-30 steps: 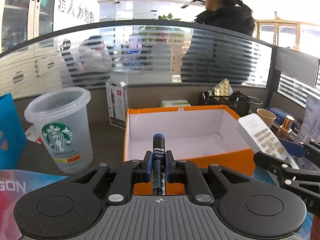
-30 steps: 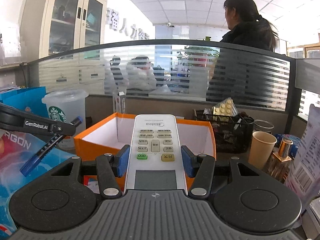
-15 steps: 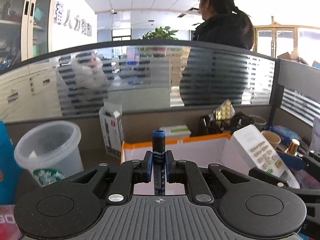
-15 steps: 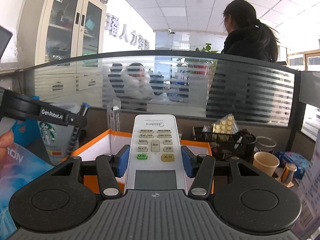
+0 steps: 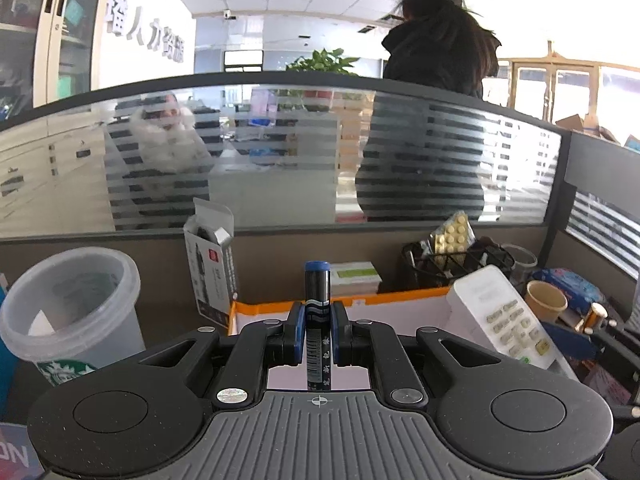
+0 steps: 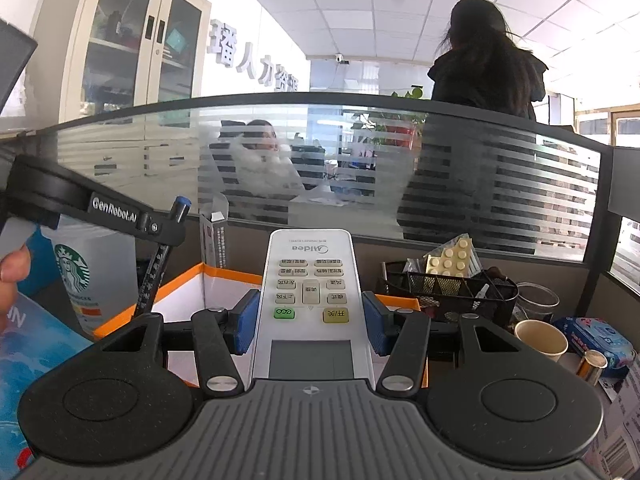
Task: Organize rigid objects
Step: 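Lift and carry the marker with the left tool while the right tool carries the remote to the box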
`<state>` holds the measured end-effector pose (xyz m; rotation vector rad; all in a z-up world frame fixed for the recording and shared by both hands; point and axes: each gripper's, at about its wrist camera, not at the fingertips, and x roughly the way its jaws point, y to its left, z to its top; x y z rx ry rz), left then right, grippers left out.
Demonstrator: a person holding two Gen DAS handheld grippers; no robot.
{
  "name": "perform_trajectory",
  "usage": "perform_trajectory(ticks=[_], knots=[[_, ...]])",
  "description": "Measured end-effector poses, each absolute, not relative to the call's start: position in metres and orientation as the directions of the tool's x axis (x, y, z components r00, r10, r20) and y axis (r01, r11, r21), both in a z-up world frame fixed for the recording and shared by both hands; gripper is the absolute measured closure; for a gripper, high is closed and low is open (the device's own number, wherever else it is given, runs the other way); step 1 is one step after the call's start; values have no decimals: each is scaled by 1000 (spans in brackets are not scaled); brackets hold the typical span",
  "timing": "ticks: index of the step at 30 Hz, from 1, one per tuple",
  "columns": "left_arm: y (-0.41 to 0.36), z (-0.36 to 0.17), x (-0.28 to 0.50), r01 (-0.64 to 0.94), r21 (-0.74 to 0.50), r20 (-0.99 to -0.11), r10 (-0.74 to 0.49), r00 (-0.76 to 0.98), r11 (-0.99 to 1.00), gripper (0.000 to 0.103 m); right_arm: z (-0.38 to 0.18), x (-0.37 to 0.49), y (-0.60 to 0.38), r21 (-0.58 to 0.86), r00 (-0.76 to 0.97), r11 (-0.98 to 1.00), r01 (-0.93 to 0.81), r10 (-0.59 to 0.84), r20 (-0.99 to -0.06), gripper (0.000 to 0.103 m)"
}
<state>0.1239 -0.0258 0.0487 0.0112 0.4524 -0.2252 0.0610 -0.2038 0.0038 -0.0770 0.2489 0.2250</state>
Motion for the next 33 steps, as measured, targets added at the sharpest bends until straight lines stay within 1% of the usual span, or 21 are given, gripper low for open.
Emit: perform_trajectory(ticks=[6,11,16,24,33], knots=[[-22,61,129,211,-37,-408,-207,889,977,92,10,67,-198,-60,953,974,-220,201,-225,53],[-19,61,131,208,-42,-412,-206,887,977,92,16,73,-195,-52,958,977,-205,190,-213,53],[-19,55,131,210,-39,-427,-206,880,977,92,15,92,-195,-14,942,975,-221,209,-264,53],[-17,38,138,211,-36,-467,-203,861,977,92,-4,114,-200,31,912,973,-227,224,-343,53],[-19,23,150,208,-34,-509,-196,838,978,92,-14,123,-204,22,904,978,-207,200,-378,53]])
